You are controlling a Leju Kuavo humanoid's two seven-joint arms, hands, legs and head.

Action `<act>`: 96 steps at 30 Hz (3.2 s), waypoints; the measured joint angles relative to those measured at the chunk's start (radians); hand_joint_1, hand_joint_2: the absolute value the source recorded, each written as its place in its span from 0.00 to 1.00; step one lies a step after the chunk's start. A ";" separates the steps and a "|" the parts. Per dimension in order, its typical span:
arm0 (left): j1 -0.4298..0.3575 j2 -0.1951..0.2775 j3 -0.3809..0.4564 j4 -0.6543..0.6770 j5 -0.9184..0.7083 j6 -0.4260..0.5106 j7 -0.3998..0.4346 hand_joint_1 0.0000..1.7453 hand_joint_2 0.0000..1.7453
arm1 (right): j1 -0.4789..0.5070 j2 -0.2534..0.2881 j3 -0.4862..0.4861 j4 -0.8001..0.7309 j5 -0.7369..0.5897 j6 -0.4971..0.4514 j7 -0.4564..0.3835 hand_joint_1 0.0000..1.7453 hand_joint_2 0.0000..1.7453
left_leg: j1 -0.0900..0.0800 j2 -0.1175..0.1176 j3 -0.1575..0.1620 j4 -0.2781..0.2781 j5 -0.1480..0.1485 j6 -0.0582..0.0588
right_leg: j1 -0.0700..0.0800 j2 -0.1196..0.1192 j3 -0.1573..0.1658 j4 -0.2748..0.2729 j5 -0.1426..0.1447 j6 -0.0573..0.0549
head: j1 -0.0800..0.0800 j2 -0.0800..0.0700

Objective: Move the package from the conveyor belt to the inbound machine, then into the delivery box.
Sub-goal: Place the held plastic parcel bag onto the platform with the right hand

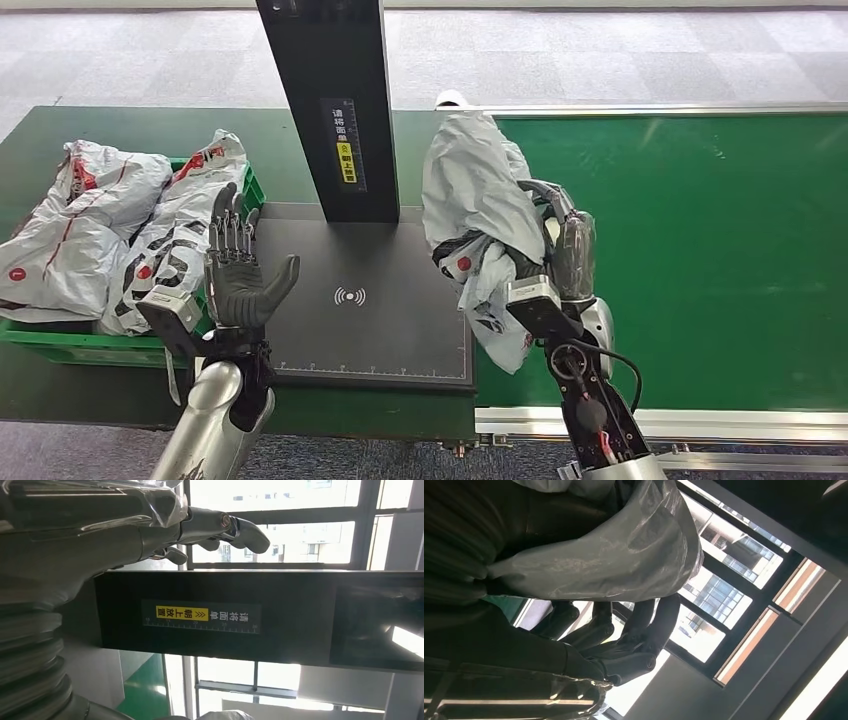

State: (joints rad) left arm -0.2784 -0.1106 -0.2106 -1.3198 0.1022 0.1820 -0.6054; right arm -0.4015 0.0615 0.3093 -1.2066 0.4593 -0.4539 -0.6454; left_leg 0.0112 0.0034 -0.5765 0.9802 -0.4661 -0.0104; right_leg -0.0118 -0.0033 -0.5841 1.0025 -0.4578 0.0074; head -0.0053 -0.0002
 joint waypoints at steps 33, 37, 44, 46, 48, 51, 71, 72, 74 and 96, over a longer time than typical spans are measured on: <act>-0.017 0.012 0.011 0.036 0.044 -0.012 -0.012 0.00 1.00 | -0.355 0.013 0.417 0.499 0.574 0.329 0.280 1.00 1.00 | 0.000 0.001 0.001 0.000 0.000 0.000 | 0.000 0.001 0.000 0.000 0.000 0.000 | 0.000 0.000; -0.021 0.016 0.011 0.045 0.050 -0.012 -0.017 0.00 1.00 | -0.415 0.050 0.490 0.579 0.609 0.305 0.296 1.00 1.00 | 0.000 0.002 0.001 0.000 0.000 0.000 | 0.000 0.002 0.000 0.000 0.000 0.000 | 0.000 0.000; -0.040 0.018 0.004 0.068 0.057 -0.021 -0.025 0.00 1.00 | -0.454 0.144 0.577 0.672 0.609 0.278 0.307 0.52 1.00 | 0.000 0.003 0.002 0.000 0.000 0.000 | 0.000 0.003 0.000 0.000 0.000 0.000 | 0.000 0.000; -0.048 0.019 -0.005 0.079 0.056 -0.030 -0.028 0.00 1.00 | -0.460 0.164 0.594 0.697 0.602 0.279 0.301 0.04 1.00 | 0.000 0.003 0.002 0.000 0.000 0.000 | 0.000 0.003 0.000 0.000 0.000 0.000 | 0.000 0.000; -0.060 0.020 -0.016 0.094 0.054 -0.039 -0.032 0.00 1.00 | -0.461 0.182 0.608 0.722 0.594 0.279 0.296 0.00 1.00 | 0.000 0.003 0.002 0.000 0.000 0.000 | 0.000 0.003 0.000 0.000 0.000 0.000 | 0.000 0.000; -0.076 0.022 -0.031 0.118 0.053 -0.057 -0.036 0.00 1.00 | -0.461 0.201 0.626 0.756 0.586 0.282 0.296 0.00 1.00 | 0.000 0.002 0.002 0.000 0.000 0.000 | 0.000 0.002 0.000 0.000 0.000 0.000 | 0.000 0.000; -0.111 0.028 -0.060 0.170 0.052 -0.074 -0.039 0.00 1.00 | -0.451 0.189 0.511 0.750 0.275 0.147 0.261 0.00 1.00 | 0.000 0.002 0.002 0.000 0.000 0.000 | 0.000 0.002 0.000 0.000 0.000 0.000 | 0.000 0.000; -0.111 0.028 -0.060 0.170 0.053 -0.071 -0.038 0.00 1.00 | -0.442 0.184 0.488 0.728 0.220 0.144 0.229 0.00 1.00 | 0.000 0.002 0.002 0.000 0.000 0.000 | 0.000 0.002 0.000 0.000 0.000 0.000 | 0.000 0.000; -0.110 0.029 -0.060 0.170 0.056 -0.060 -0.036 0.00 1.00 | -0.414 0.172 0.437 0.670 0.109 0.145 0.161 0.00 1.00 | 0.000 0.002 0.002 0.000 0.000 0.000 | 0.000 0.002 0.000 0.000 0.000 0.000 | 0.000 0.000; -0.088 0.039 -0.044 0.156 0.103 -0.035 -0.024 0.00 1.00 | -0.239 0.099 0.248 0.372 -0.402 0.478 0.046 0.00 1.00 | 0.000 0.002 0.001 0.000 0.000 0.000 | 0.000 0.002 0.000 0.000 0.000 0.000 | 0.000 0.000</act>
State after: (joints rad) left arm -0.3661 -0.0716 -0.2545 -1.1641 0.2052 0.1471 -0.6294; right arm -0.6407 0.1603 0.5569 -0.8349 0.0572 0.0238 -0.5995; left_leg 0.0115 0.0055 -0.5751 0.9802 -0.4658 -0.0106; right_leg -0.0114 -0.0009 -0.5838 1.0029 -0.4574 0.0070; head -0.0053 0.0000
